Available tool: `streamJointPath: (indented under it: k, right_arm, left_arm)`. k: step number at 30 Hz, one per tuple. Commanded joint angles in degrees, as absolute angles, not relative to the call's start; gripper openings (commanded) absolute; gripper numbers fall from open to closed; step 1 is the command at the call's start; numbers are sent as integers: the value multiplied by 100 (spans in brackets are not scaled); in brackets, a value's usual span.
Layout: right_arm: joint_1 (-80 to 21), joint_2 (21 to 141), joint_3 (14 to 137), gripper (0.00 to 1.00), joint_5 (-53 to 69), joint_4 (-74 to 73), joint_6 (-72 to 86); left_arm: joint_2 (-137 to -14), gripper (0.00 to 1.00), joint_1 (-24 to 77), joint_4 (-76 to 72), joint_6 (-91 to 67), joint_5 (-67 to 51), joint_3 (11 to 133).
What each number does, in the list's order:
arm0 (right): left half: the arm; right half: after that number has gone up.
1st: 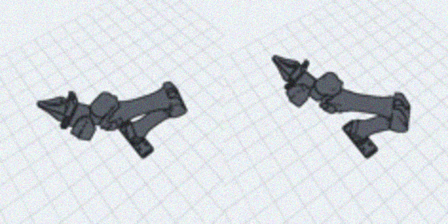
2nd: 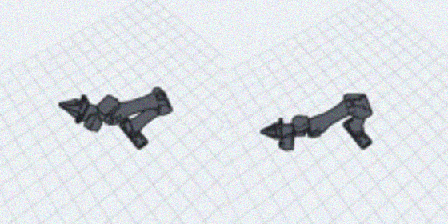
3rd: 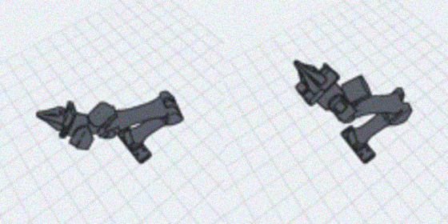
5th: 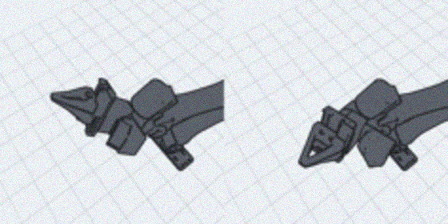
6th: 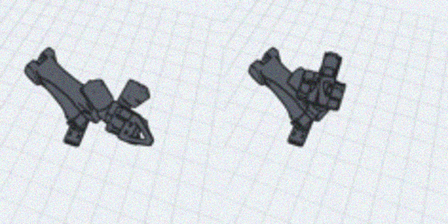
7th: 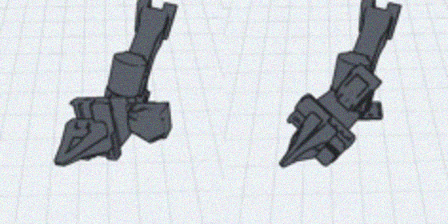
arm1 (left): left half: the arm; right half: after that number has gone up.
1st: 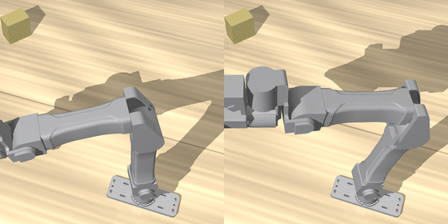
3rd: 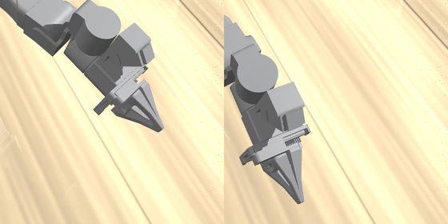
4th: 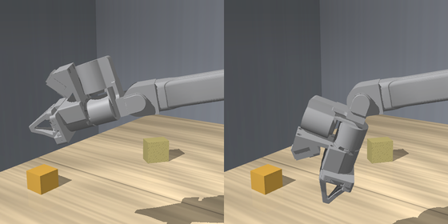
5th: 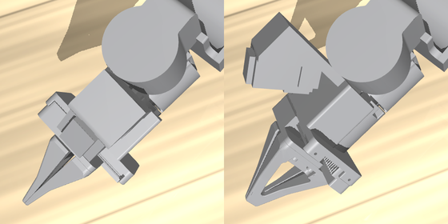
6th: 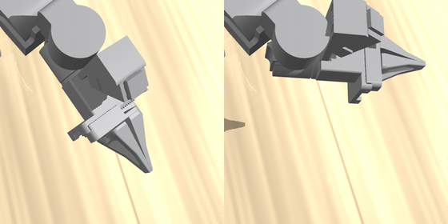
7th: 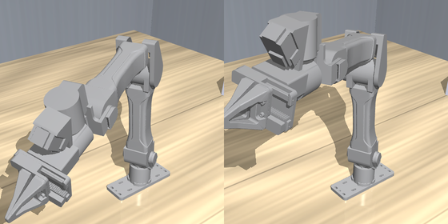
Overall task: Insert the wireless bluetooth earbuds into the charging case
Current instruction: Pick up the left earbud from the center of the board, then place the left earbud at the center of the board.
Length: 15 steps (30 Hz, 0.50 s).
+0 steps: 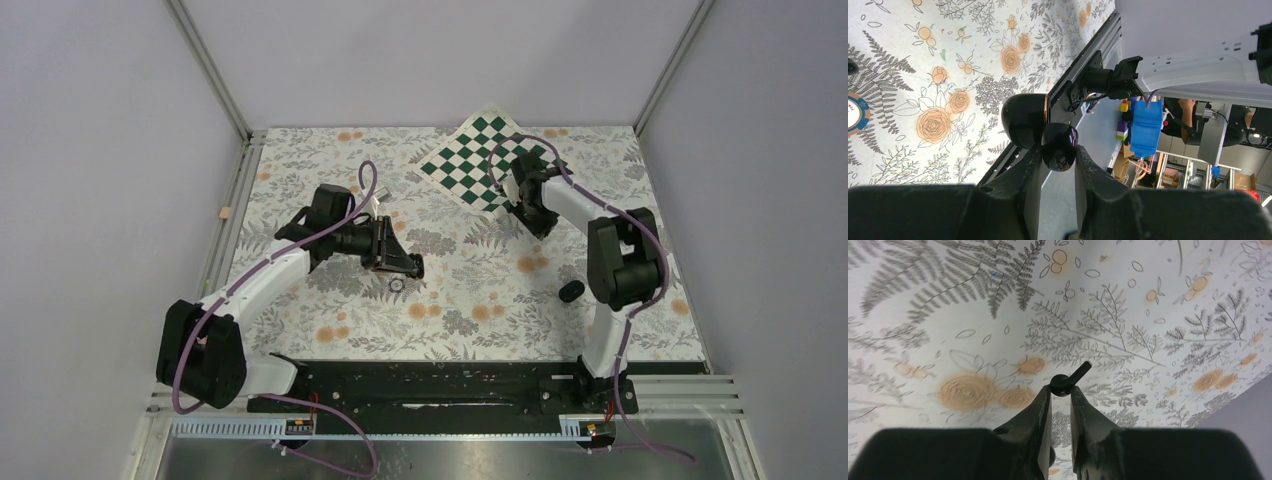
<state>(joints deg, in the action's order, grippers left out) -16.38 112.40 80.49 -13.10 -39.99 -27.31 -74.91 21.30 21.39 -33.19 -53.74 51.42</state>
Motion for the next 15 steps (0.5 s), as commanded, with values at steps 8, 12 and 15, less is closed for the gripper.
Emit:
streamJointPath:
  k: [8, 12, 15]
  right_arm:
    - [-2380, 9123, 7011, 12, -100, -3971, -1440]
    - [-3027, 8769, 6448, 12, -150, -3814, -1134]
    - [-3525, 8618, 6135, 13, -215, -3481, -729]
  left_arm:
    - [-7788, 0, 2101, 2022, -3261, -5231, 5481]
    - [-7731, 0, 2101, 2082, -3260, -5164, 5506]
    - [-7693, 0, 2095, 2135, -3258, -5111, 5519]
